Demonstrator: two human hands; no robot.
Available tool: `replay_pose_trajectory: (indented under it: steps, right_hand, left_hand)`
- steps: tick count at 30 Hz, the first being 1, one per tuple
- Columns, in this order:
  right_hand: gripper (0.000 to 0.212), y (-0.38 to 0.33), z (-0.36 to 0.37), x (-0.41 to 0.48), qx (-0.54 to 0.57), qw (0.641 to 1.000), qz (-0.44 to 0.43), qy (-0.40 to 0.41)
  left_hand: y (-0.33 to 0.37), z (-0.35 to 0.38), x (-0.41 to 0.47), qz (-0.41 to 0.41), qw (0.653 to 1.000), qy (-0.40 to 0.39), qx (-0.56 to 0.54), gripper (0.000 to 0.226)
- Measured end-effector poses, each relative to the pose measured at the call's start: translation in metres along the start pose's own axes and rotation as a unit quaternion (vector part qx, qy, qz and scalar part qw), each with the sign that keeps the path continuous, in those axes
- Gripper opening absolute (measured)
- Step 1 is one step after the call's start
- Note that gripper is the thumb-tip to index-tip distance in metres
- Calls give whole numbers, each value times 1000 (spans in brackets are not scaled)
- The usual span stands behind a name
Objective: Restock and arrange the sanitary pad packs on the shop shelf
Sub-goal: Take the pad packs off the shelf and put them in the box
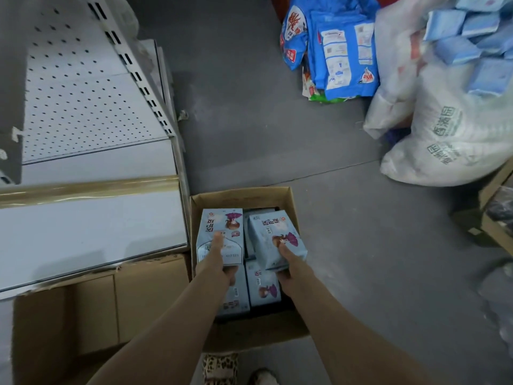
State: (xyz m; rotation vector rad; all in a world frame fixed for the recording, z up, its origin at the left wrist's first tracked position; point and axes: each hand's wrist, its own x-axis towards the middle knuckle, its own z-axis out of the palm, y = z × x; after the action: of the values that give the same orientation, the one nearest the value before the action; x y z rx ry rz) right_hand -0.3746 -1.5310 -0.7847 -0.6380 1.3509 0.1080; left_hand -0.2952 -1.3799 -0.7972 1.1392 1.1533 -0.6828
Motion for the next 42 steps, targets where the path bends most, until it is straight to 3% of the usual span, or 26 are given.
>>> replay_pose_trajectory:
  steps: [3,7,8,10,11,13,16,21,25,29,31,34,37,42]
  right_hand:
    - [48,0,4,18,-23,1000,-5,-17]
    - [31,-7,3,18,-106,994,32,25]
    - [39,-10,5,11,-112,993,35,14]
    - [79,-14,7,4,-130,991,34,17]
    - [89,-14,5,5,-128,991,28,16]
    - [65,-27,9,-20,-153,988,20,-5]
    - [29,-55,25,-72,-205,978,-18,-6]
    - [51,-93,52,-141,-328,941,-87,-8]
    - [30,-129,76,-250,-391,900,-193,3]
    - [58,-161,91,-345,-405,868,-287,-5]
    - [60,-179,97,-396,-415,850,-325,-19]
    - [67,-203,104,-480,-466,790,-396,-44]
    - [69,-221,113,-555,-509,711,-482,-53]
    - [69,-237,135,-669,-580,548,-600,-59]
  left_hand:
    - [4,6,11,-4,1000,-1,19,51]
    - [3,-7,39,-27,995,-23,97,105]
    - [4,-9,39,-32,995,-26,89,105]
    - [14,-10,20,-37,994,-42,94,89]
    - [23,-9,3,-33,993,-50,97,80]
    - [35,-6,-23,-14,992,-44,118,70]
    - [57,3,-65,6,993,-16,116,77]
    - [104,15,-153,76,987,-30,141,64]
    - [139,11,-244,168,972,-50,154,58]
    - [175,-3,-340,250,950,-75,172,77]
    - [193,-12,-388,290,939,-97,157,61]
    - [218,-26,-463,335,919,-119,172,41]
    - [242,-40,-534,383,897,-138,172,59]
    - [274,-75,-650,497,823,-135,239,58]
